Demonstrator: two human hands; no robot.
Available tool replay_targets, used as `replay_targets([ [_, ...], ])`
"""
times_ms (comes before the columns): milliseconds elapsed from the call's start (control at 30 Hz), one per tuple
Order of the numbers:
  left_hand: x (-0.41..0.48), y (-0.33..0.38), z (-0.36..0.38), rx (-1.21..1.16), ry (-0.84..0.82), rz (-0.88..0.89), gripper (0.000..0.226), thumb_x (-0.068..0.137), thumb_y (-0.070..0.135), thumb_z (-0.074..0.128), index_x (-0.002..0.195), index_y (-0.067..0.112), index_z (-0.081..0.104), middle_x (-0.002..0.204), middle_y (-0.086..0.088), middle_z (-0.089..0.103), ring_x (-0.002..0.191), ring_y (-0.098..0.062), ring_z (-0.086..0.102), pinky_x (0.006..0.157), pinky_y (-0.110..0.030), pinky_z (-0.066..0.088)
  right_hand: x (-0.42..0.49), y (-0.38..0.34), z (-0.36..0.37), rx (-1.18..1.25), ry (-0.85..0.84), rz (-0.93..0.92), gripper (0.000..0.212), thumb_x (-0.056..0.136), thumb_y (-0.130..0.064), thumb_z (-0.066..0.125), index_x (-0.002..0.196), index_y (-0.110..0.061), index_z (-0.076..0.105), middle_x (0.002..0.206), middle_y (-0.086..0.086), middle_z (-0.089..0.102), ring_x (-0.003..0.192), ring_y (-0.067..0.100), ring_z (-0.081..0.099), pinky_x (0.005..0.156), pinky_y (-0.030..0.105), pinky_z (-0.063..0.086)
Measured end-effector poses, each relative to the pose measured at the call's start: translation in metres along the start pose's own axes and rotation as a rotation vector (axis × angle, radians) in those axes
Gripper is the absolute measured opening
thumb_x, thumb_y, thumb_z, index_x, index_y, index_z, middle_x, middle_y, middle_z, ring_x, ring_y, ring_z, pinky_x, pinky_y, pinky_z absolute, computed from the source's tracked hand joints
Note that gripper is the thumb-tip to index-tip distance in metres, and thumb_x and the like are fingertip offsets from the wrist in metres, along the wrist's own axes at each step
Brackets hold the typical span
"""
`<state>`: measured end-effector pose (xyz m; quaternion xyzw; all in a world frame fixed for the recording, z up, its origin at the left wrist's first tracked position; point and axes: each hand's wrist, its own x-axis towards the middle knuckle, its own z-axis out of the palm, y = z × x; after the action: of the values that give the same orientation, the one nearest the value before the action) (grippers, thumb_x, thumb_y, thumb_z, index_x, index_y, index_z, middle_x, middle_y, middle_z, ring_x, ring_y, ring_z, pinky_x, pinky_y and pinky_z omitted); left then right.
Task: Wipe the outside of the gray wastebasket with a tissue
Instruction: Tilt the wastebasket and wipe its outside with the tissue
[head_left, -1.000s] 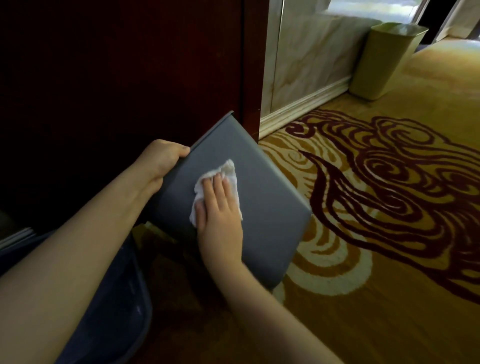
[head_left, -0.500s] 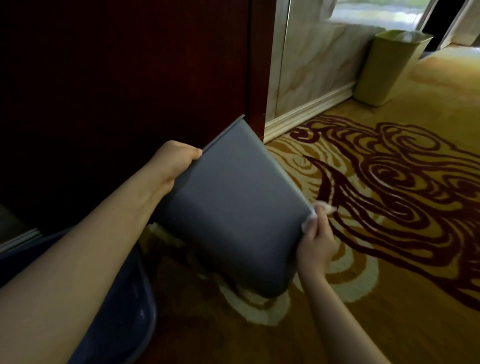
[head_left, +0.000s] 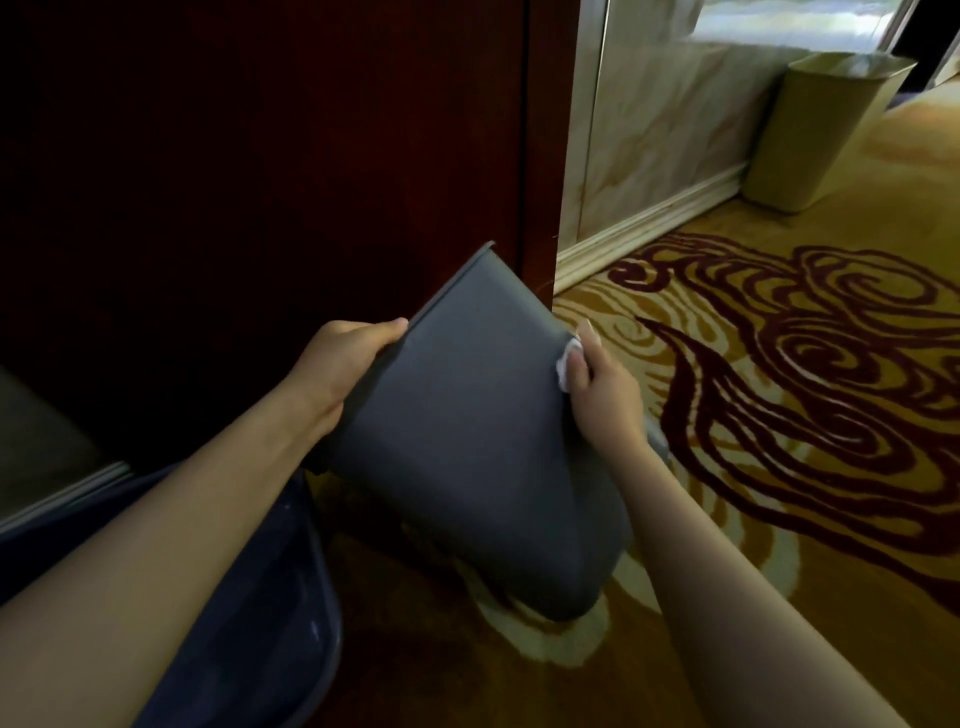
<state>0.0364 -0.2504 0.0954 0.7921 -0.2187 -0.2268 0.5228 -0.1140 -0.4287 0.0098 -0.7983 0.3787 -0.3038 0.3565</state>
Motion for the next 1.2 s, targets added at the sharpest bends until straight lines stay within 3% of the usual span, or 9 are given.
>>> replay_targets([
  [133, -0.003, -0.007, -0.004, -0.003, 0.070, 0.022, 0.021, 0.086, 0.031, 0.060, 0.072, 0.019, 0.071, 0.076, 0.000, 0.073, 0.079, -0.020, 0.068, 0.068, -0.031, 0.050, -0.025, 0.026, -0.006, -0.095, 0.053, 0.051, 0.047, 0.100, -0.036, 0.029, 0.144, -0.021, 0.032, 0.146, 0.001, 0.044, 0.134, 0.017, 0.038, 0.110, 0.041, 0.032],
  [267, -0.006, -0.007, 0.001, -0.044, 0.076, 0.084, 0.020, 0.088, 0.028, 0.057, 0.075, 0.019, 0.070, 0.081, -0.001, 0.072, 0.078, -0.017, 0.067, 0.066, -0.031, 0.048, -0.018, 0.021, -0.015, -0.048, 0.074, 0.016, 0.045, 0.100, -0.031, 0.033, 0.144, -0.019, 0.033, 0.148, 0.001, 0.041, 0.136, 0.018, 0.036, 0.112, 0.043, 0.031],
  [400, -0.005, -0.014, 0.003, -0.175, 0.064, 0.188, 0.016, 0.089, 0.027, 0.056, 0.083, 0.022, 0.070, 0.086, 0.006, 0.072, 0.083, -0.011, 0.067, 0.068, -0.025, 0.050, 0.007, 0.008, -0.034, -0.084, 0.170, -0.091, 0.044, 0.099, -0.028, 0.035, 0.142, -0.019, 0.035, 0.148, 0.000, 0.040, 0.137, 0.016, 0.034, 0.113, 0.036, 0.028],
  [500, 0.001, -0.029, 0.012, -0.320, 0.010, 0.161, 0.016, 0.090, 0.022, 0.053, 0.086, 0.021, 0.068, 0.080, 0.010, 0.073, 0.079, -0.005, 0.068, 0.064, -0.019, 0.053, 0.028, 0.004, -0.044, -0.148, 0.192, -0.167, 0.042, 0.099, -0.027, 0.037, 0.140, -0.018, 0.039, 0.147, 0.001, 0.042, 0.137, 0.016, 0.034, 0.106, 0.025, 0.021],
  [667, 0.010, -0.062, 0.032, -0.480, -0.099, 0.061, 0.019, 0.092, 0.015, 0.049, 0.095, 0.017, 0.068, 0.083, 0.009, 0.076, 0.082, -0.006, 0.070, 0.069, -0.019, 0.055, 0.027, 0.026, -0.042, -0.202, 0.122, -0.182, 0.042, 0.099, -0.026, 0.038, 0.140, -0.016, 0.041, 0.146, 0.004, 0.044, 0.137, 0.018, 0.034, 0.110, 0.031, 0.025],
  [833, 0.018, -0.089, -0.001, -0.423, -0.287, -0.093, 0.027, 0.076, 0.029, 0.059, 0.098, 0.019, 0.071, 0.094, 0.003, 0.076, 0.090, -0.013, 0.069, 0.076, -0.029, 0.053, 0.013, 0.034, -0.035, -0.230, 0.174, -0.216, 0.042, 0.098, -0.032, 0.036, 0.138, -0.020, 0.042, 0.143, 0.002, 0.047, 0.135, 0.018, 0.036, 0.111, 0.039, 0.030],
  [967, 0.024, -0.087, -0.040, -0.204, -0.497, -0.186, 0.036, 0.077, 0.042, 0.058, 0.099, 0.016, 0.073, 0.100, -0.009, 0.074, 0.093, -0.022, 0.070, 0.071, -0.030, 0.058, -0.008, 0.040, -0.026, -0.308, 0.203, -0.200, 0.044, 0.098, -0.028, 0.039, 0.141, -0.021, 0.037, 0.148, 0.001, 0.040, 0.139, 0.017, 0.027, 0.110, 0.032, 0.020],
  [1067, 0.030, -0.080, -0.051, -0.183, -0.527, -0.222, 0.065, 0.069, 0.068, 0.052, 0.110, 0.020, 0.064, 0.107, -0.008, 0.073, 0.100, -0.024, 0.068, 0.070, -0.027, 0.057, -0.017, 0.045, -0.014, -0.361, 0.148, -0.190, 0.046, 0.098, -0.029, 0.039, 0.143, -0.022, 0.034, 0.151, 0.000, 0.035, 0.142, 0.017, 0.023, 0.111, 0.032, 0.017],
  [1200, 0.034, -0.072, -0.039, -0.253, -0.436, -0.190, 0.053, 0.071, 0.064, 0.053, 0.106, 0.026, 0.066, 0.101, -0.004, 0.075, 0.094, -0.021, 0.070, 0.066, -0.026, 0.057, -0.033, 0.055, 0.000, -0.380, 0.090, -0.129, 0.047, 0.097, -0.028, 0.039, 0.143, -0.018, 0.035, 0.150, 0.003, 0.037, 0.141, 0.018, 0.024, 0.111, 0.030, 0.018],
])
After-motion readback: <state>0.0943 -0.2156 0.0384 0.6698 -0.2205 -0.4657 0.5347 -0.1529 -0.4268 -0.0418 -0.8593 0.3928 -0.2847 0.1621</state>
